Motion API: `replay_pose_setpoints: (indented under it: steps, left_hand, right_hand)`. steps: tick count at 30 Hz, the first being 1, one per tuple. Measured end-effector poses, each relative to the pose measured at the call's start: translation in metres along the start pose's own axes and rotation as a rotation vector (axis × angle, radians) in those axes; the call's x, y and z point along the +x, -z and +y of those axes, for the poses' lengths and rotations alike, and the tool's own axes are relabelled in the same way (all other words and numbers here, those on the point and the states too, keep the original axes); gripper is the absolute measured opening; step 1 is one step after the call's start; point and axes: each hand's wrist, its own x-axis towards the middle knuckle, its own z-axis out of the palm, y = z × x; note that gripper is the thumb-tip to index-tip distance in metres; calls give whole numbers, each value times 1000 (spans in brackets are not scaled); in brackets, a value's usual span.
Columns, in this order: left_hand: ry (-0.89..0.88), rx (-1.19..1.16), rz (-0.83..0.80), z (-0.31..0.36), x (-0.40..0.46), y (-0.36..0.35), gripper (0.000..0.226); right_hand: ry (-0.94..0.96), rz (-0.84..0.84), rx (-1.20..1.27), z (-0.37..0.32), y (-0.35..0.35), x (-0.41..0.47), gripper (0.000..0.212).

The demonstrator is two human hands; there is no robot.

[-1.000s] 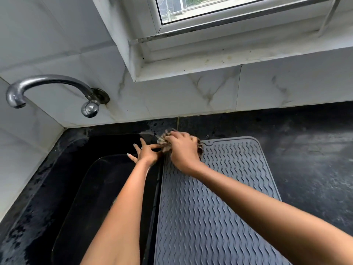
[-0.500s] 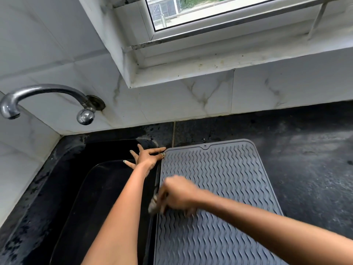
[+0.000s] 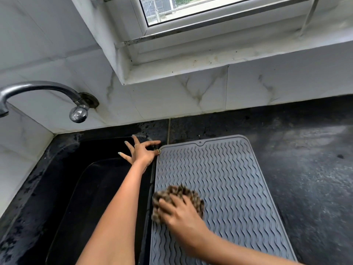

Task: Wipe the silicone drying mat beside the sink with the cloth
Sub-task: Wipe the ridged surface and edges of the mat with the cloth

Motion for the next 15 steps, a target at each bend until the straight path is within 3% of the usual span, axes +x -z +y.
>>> replay_pose_setpoints:
  steps: [2,4,7,8,11,15]
  left_hand:
    - [-6,56,49,4,-3,-1,25]
    - [-53,131,139,9,-9,-3,19]
    - [-267,196,325,14,-25,-13,20]
    - [-304,134,317,15,-32,-17,25]
    - [-338,-10,139,15,-55,-36,43]
    - [-448,46,16,3,-60,-48,54]
  right_hand:
    - [25,-136,169,-2,5,-1,34]
    - [35,-130,302,16,16,14,21]
    - [-131,202,322,63,35,62,13]
    - [-216,253,232,80,39,80,16]
    - [-365,92,-12,114,29,113,27]
    - [-332,202,-66,97,-6,79,40]
